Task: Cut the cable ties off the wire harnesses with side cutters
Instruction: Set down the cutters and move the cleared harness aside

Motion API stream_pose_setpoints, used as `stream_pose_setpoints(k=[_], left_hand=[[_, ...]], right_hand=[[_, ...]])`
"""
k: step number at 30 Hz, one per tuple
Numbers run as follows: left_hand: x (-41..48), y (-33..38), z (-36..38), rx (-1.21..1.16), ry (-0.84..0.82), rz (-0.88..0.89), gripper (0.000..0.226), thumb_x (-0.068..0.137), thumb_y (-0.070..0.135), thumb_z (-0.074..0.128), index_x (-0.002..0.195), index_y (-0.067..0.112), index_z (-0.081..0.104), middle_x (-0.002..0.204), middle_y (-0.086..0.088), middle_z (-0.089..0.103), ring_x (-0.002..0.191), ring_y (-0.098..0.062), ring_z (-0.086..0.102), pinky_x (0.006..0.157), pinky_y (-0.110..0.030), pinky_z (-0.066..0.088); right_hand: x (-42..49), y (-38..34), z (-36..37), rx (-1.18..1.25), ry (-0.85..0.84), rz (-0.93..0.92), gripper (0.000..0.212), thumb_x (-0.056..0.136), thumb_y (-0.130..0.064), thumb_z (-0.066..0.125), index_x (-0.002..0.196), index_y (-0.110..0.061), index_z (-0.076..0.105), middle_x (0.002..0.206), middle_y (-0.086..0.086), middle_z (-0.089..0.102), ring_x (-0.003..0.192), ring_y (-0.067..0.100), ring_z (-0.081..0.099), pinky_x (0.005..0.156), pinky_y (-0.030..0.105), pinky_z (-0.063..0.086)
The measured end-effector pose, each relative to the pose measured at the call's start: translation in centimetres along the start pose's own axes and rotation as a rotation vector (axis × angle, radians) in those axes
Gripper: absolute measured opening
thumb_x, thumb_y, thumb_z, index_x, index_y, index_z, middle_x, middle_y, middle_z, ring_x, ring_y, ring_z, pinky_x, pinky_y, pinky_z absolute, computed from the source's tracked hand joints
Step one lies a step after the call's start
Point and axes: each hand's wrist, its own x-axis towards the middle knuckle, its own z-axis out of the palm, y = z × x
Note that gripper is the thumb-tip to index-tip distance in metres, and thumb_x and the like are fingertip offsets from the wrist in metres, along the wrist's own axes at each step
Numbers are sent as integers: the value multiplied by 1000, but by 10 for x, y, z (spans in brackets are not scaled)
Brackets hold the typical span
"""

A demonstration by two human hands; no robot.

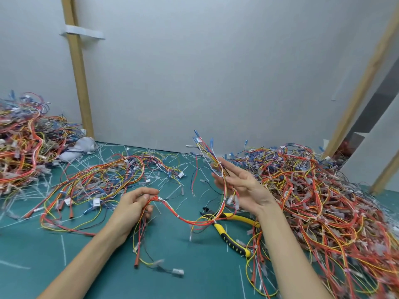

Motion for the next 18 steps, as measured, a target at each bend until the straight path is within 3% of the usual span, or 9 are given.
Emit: stream_pose_setpoints(k=[11, 18], left_hand=[[2, -1, -2, -6, -8, -27, 28, 102, -1, 38, 99, 2, 66, 82, -5, 64, 54, -12, 49, 50, -22, 42], [4, -4, -3, 43, -38, -16, 31, 102, -1, 37, 97, 5, 67, 86, -8, 67, 52, -10, 50, 56, -25, 42]], right_hand=[[-1, -5, 2, -130, -26, 14, 51, 81, 13, 54, 124, -12, 68, 123, 9, 67, 94, 21, 70, 84, 31, 57], [10, -8, 23, -769, 188, -149, 38, 85, 21, 51, 109, -5, 65, 119, 3, 68, 93, 25, 73, 69, 23, 52]])
